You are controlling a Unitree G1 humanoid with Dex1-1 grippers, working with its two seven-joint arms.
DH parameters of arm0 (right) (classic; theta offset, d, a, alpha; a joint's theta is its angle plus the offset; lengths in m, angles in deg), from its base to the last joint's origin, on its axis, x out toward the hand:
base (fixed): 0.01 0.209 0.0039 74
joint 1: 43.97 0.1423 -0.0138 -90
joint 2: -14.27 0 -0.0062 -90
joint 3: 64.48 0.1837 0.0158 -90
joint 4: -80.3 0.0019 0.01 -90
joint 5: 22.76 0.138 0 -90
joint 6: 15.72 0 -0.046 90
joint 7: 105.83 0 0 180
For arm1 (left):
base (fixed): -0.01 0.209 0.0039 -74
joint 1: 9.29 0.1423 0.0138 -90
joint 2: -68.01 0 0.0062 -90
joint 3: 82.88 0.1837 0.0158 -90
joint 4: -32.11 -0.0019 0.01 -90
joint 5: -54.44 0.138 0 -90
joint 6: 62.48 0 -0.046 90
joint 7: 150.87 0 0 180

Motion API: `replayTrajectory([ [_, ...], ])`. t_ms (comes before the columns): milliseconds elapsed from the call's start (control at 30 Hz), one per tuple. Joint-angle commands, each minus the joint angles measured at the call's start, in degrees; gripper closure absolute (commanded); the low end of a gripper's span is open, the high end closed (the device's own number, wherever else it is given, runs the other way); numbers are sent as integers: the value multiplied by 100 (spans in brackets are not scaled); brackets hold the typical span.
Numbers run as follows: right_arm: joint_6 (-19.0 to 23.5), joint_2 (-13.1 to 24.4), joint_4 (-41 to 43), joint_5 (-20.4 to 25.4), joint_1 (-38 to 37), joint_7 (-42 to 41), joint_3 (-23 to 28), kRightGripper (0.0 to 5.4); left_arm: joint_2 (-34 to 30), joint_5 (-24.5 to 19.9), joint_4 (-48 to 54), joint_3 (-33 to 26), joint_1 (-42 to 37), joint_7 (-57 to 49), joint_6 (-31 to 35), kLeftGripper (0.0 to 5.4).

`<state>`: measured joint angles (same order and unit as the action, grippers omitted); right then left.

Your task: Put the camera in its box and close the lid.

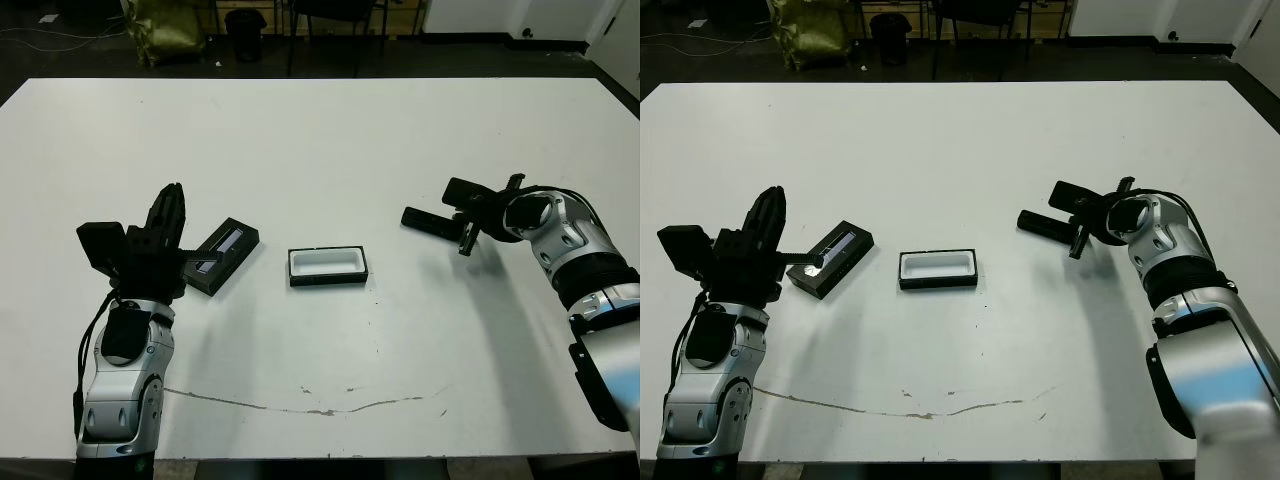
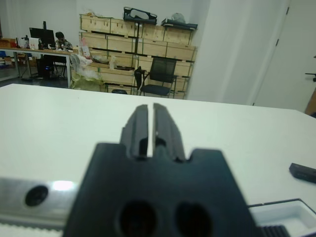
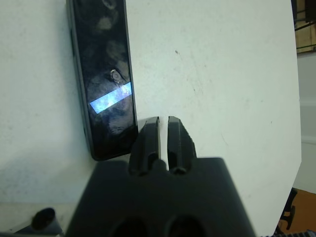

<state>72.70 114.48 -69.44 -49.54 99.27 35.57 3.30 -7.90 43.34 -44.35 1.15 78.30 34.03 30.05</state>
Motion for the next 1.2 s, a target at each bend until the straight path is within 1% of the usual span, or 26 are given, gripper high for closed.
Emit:
replayTrajectory([
  [33,129,27,79,-25,-203,-185,-84,540,-26,-6,-100,-13,55,18,33,538],
  [333,21,200,590,259,-467,-567,73,540,-10,-27,-91,-15,56,0,74,538],
  [467,-152,289,804,288,-575,-661,53,540,1,-31,-74,-7,64,-13,115,538],
  [533,-78,307,918,269,-609,-705,39,540,7,-25,-84,-5,64,-14,96,538],
  [633,-161,367,1118,311,-708,-779,64,540,10,-12,-101,-6,65,-20,72,538],
  [733,-179,369,1131,522,-782,-940,193,540,0,-3,-96,-9,79,-23,82,538],
  [867,-326,409,1186,573,-871,-932,193,540,10,-27,-106,-18,81,-19,81,538],
  [933,-299,424,1275,579,-920,-919,192,540,18,-27,-89,-14,83,-32,100,538],
  [1033,-177,418,1388,711,-992,-1028,265,540,3,13,-106,-7,82,-37,62,538],
  [1133,-344,435,1415,785,-1051,-1085,273,540,1,30,-95,-3,87,-56,77,538],
  [1200,-378,456,1507,751,-1073,-1104,215,540,2,41,-83,1,95,-68,80,538],
])
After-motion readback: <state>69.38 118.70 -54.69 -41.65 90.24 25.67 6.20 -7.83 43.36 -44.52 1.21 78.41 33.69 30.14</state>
